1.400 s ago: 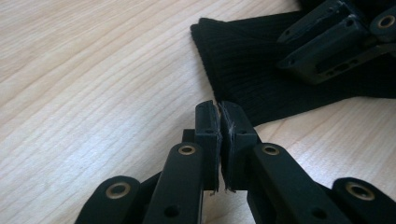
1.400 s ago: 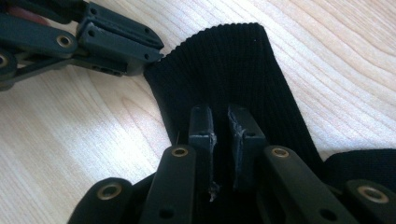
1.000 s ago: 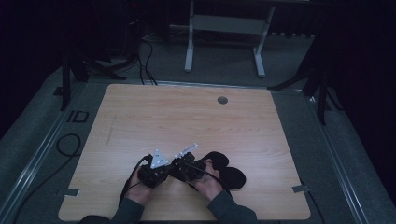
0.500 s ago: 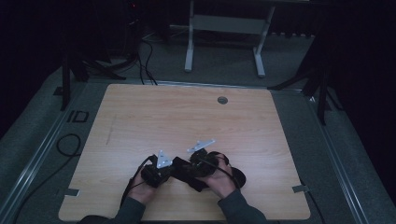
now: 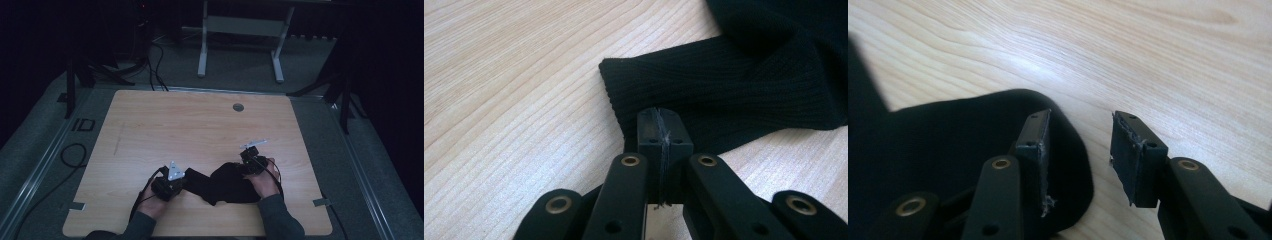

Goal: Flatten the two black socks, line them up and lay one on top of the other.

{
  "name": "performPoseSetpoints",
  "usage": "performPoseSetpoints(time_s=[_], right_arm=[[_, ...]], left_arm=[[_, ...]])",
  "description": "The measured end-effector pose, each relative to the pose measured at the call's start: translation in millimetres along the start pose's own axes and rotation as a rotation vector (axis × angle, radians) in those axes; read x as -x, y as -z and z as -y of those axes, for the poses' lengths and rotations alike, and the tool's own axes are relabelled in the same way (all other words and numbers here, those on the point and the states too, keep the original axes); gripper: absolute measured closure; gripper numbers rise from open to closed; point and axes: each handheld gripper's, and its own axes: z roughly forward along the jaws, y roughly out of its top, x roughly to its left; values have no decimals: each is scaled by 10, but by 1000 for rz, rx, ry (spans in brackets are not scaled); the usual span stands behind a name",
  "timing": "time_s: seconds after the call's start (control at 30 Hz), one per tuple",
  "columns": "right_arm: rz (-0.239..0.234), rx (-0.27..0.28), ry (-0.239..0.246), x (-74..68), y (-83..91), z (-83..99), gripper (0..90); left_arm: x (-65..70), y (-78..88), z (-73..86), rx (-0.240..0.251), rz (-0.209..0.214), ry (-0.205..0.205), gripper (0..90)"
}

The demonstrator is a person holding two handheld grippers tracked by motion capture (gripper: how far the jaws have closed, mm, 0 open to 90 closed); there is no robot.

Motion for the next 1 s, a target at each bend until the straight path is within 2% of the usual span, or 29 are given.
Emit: performPoseSetpoints(time_s=[0.03, 0.13, 0.17, 0.33, 0.4, 0.47, 0.6, 0.8, 1.0], right_arm=[[21, 0, -10, 14, -47, 14, 594], [16, -12, -3, -4, -99, 25, 603], [28, -23, 12, -27, -128, 32, 610], [4, -19, -10, -21, -127, 31, 809], [-5, -19, -22, -14, -117, 40, 852], [2, -11, -22, -26, -78, 53, 858], [-1, 38, -22, -50, 107, 79, 859], [17, 101, -4, -76, 508, 144, 859], [31, 154, -9, -71, 872, 244, 859]], left_arm=[[0, 0, 1, 0, 0, 0, 900], [2, 0, 2, 0, -1, -1, 900], [3, 0, 3, 1, -1, 0, 900], [9, 1, 7, 1, -2, -2, 900], [9, 1, 9, 3, -1, 0, 900], [8, 1, 10, 4, -1, 2, 900], [5, 1, 11, 4, 2, 3, 900], [9, 4, 13, 4, 2, 4, 900], [6, 4, 15, 6, 5, 7, 900]])
